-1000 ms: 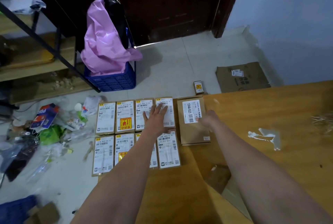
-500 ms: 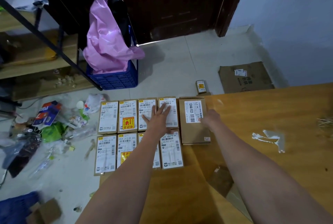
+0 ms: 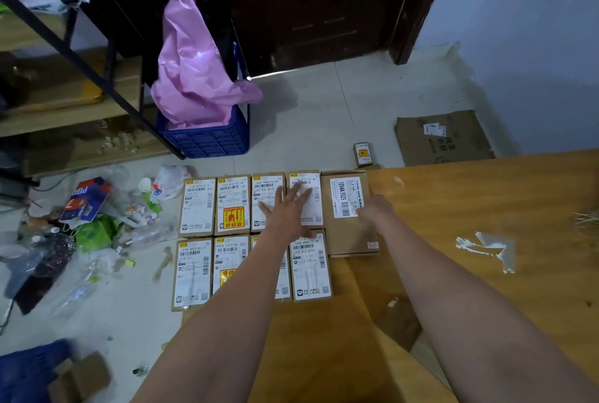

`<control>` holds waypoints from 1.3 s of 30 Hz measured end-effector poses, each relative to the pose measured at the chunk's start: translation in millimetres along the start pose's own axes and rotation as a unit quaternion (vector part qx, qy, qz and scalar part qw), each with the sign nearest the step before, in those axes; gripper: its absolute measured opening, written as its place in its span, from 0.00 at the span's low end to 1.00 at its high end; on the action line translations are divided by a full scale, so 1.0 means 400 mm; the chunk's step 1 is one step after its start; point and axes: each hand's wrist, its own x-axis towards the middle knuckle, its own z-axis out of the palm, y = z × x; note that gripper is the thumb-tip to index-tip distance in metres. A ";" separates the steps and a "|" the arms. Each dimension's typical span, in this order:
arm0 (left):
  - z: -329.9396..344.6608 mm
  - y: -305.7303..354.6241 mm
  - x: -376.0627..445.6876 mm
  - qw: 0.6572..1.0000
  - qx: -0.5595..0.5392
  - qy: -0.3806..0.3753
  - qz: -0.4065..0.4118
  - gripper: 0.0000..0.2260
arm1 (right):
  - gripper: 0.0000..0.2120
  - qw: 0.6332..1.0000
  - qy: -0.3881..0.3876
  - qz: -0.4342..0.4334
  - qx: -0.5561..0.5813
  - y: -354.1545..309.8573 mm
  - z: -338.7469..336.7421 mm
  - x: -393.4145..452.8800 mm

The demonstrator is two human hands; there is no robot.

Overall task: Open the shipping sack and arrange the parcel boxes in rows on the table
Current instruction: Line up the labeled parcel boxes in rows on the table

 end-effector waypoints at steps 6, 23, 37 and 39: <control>-0.043 -0.094 -0.028 0.982 -0.083 0.161 -0.058 0.29 | 0.18 1.000 0.007 -0.003 0.028 -0.020 0.004 -0.006; -0.039 -0.450 -0.106 0.876 -0.307 0.163 -0.335 0.28 | 0.16 0.999 0.029 0.015 0.019 -0.060 0.043 -0.002; 0.001 -0.468 -0.139 0.849 -0.335 0.162 -0.376 0.31 | 0.27 0.993 0.011 0.051 0.107 -0.019 0.040 -0.033; 0.015 -0.482 -0.143 0.839 -0.345 0.157 -0.389 0.31 | 0.26 0.993 0.016 0.050 0.102 -0.013 0.041 -0.049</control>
